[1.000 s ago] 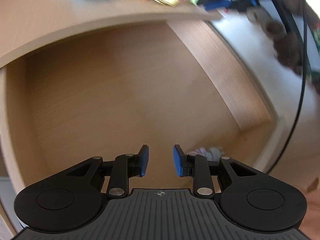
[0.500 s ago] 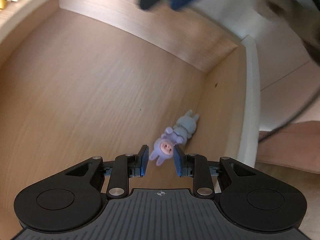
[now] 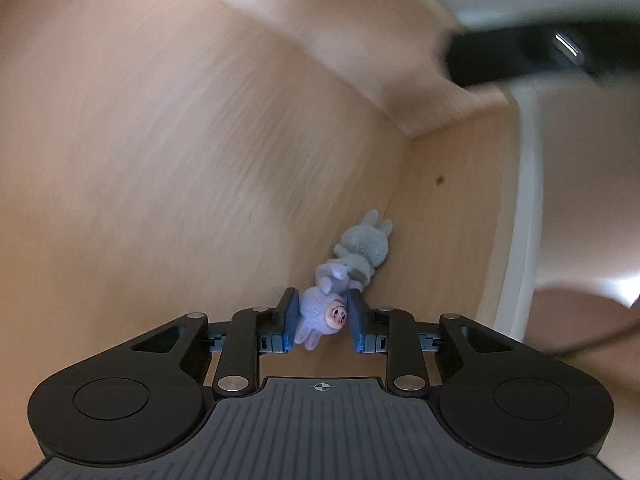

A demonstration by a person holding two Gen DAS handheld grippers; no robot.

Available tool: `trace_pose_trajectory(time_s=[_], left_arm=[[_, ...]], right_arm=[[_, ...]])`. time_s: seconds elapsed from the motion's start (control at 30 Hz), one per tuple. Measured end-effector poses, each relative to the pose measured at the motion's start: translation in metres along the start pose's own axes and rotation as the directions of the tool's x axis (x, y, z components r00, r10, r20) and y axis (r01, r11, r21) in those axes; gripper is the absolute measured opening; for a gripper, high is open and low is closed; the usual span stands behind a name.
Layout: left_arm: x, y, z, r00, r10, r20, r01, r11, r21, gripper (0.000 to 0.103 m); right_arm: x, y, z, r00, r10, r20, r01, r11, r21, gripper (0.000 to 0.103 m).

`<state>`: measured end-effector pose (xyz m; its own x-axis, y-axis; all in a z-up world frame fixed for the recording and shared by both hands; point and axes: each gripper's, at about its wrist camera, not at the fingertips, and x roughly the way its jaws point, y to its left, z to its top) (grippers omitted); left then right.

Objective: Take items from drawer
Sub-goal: 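Reach into the drawer and grasp the lavender bunny figure with the left gripper, then grasp the grey plush figure with the right gripper while the left lifts the bunny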

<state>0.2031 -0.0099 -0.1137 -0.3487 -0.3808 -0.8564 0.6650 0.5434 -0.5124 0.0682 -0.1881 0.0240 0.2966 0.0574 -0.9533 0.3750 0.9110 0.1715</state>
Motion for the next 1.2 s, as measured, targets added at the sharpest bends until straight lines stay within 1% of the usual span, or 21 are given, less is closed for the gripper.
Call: trace_pose_trajectory(time_s=[0.03,0.1,0.17,0.23,0.33,0.47,0.53,0.57,0.63,0.7,0.77,0.8,0.83,0.87,0.9,1.0,1.03,1.07,1.1,1.17,1.2], left_arm=[[0.001,0.005,-0.004,1.000,-0.027,0.007,0.027,0.998,-0.063,0.030],[0.000,0.012,-0.011,0.998,-0.043,0.034,0.047,0.990,-0.131,0.029],[-0.009,0.019,-0.023,0.995,-0.006,0.097,0.027,0.977,-0.212,0.029],[-0.028,0.028,-0.041,0.980,0.036,0.193,0.025,0.953,-0.303,0.029],[-0.058,0.036,-0.074,0.948,0.110,0.298,0.016,0.921,-0.389,0.029],[-0.089,0.034,-0.113,0.897,0.241,0.371,-0.047,0.886,-0.462,0.029],[-0.099,0.032,-0.128,0.868,0.306,0.392,-0.081,0.865,-0.495,0.029],[-0.106,0.033,-0.136,0.852,0.330,0.407,-0.089,0.856,-0.509,0.029],[-0.116,0.030,-0.148,0.825,0.349,0.444,-0.075,0.847,-0.527,0.029],[-0.123,0.026,-0.159,0.806,0.348,0.479,-0.046,0.844,-0.534,0.029],[-0.133,0.025,-0.169,0.788,0.340,0.513,-0.019,0.846,-0.532,0.029],[-0.138,0.024,-0.177,0.777,0.334,0.534,-0.003,0.850,-0.526,0.029],[-0.153,0.031,-0.186,0.765,0.329,0.554,0.010,0.854,-0.520,0.029],[-0.154,0.030,-0.189,0.756,0.330,0.565,0.014,0.855,-0.518,0.029],[-0.156,0.028,-0.191,0.752,0.333,0.569,0.012,0.856,-0.518,0.029],[-0.155,0.027,-0.191,0.762,0.329,0.558,0.011,0.855,-0.519,0.029],[-0.149,0.025,-0.181,0.764,0.325,0.557,0.014,0.855,-0.518,0.029],[-0.147,0.023,-0.176,0.764,0.326,0.557,0.013,0.855,-0.519,0.029],[-0.147,0.023,-0.175,0.762,0.336,0.554,0.004,0.853,-0.523,0.029],[-0.153,0.022,-0.172,0.743,0.371,0.557,-0.027,0.848,-0.529,0.029],[-0.159,0.022,-0.170,0.726,0.389,0.567,-0.040,0.847,-0.530,0.029]], right_arm=[[0.001,0.001,0.000,1.000,0.003,-0.005,-0.003,1.000,-0.003,0.066],[0.006,0.006,0.000,1.000,0.003,-0.023,-0.003,1.000,0.004,0.067],[0.014,0.008,0.000,0.998,0.018,-0.059,-0.018,1.000,0.013,0.067],[0.023,0.013,-0.001,0.996,0.005,-0.085,-0.004,1.000,0.011,0.067],[0.041,0.022,-0.002,0.989,-0.005,-0.145,0.003,1.000,-0.020,0.067],[0.073,0.028,-0.005,0.961,0.022,-0.276,-0.020,1.000,0.009,0.067],[0.088,0.036,-0.007,0.944,-0.011,-0.329,0.004,1.000,-0.020,0.067],[0.095,0.041,-0.008,0.936,-0.041,-0.349,0.026,0.998,-0.049,0.066],[0.108,0.049,-0.010,0.920,-0.097,-0.380,0.064,0.993,-0.098,0.064],[0.119,0.055,-0.011,0.903,-0.150,-0.403,0.101,0.985,-0.139,0.062],[0.128,0.061,-0.013,0.882,-0.213,-0.420,0.140,0.970,-0.196,0.060],[0.131,0.064,-0.014,0.876,-0.242,-0.418,0.158,0.961,-0.227,0.060],[0.134,0.067,-0.016,0.868,-0.270,-0.416,0.172,0.950,-0.259,0.058],[0.135,0.069,-0.018,0.865,-0.302,-0.402,0.192,0.937,-0.291,0.053],[0.136,0.072,-0.020,0.858,-0.325,-0.397,0.203,0.925,-0.320,0.046],[0.132,0.079,-0.024,0.866,-0.335,-0.370,0.196,0.910,-0.366,0.042],[0.130,0.082,-0.024,0.873,-0.327,-0.361,0.188,0.910,-0.369,0.041],[0.126,0.084,-0.024,0.881,-0.309,-0.359,0.173,0.915,-0.364,0.037],[0.121,0.083,-0.023,0.887,-0.289,-0.359,0.158,0.922,-0.352,0.036],[0.107,0.087,-0.019,0.911,-0.241,-0.334,0.126,0.935,-0.331,0.036],[0.099,0.089,-0.017,0.926,-0.220,-0.307,0.114,0.937,-0.329,0.036]])
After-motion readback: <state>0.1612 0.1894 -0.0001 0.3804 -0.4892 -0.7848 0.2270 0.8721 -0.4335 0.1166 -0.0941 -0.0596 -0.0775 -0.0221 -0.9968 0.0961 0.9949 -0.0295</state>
